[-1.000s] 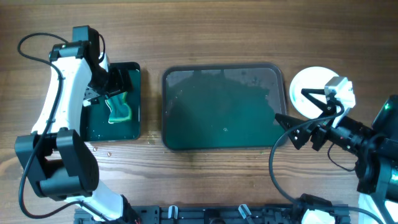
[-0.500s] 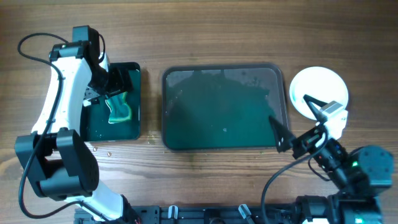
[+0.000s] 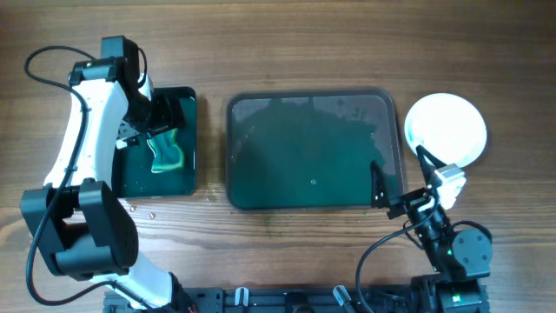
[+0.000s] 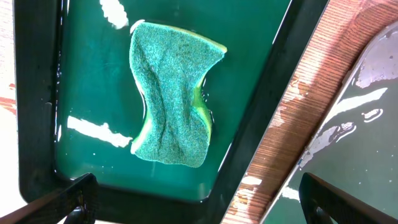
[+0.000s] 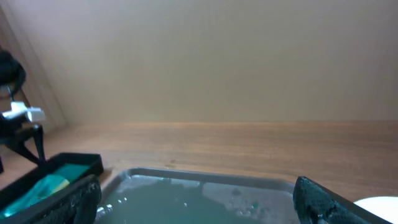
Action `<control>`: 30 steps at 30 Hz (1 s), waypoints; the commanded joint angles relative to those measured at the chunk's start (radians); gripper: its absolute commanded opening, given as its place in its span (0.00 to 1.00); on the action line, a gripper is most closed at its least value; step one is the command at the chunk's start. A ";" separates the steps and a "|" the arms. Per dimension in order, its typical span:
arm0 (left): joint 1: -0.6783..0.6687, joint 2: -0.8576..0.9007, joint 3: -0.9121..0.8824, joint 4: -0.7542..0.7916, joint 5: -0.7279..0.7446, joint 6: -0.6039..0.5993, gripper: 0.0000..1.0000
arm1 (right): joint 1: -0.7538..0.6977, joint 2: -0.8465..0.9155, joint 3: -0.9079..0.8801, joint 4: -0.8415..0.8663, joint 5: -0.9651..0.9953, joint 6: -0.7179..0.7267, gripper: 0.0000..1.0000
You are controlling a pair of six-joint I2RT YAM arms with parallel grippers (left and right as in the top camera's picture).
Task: Clean dirty plates on tray and stack at the side
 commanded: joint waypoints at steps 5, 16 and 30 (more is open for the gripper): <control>0.004 -0.008 0.013 0.000 0.011 0.005 1.00 | 0.007 -0.124 -0.086 -0.020 0.041 -0.064 1.00; 0.004 -0.008 0.013 0.000 0.011 0.005 1.00 | 0.006 -0.167 -0.085 -0.122 0.065 -0.055 1.00; 0.004 -0.008 0.013 0.000 0.011 0.005 1.00 | 0.006 -0.166 -0.085 -0.122 0.066 -0.056 1.00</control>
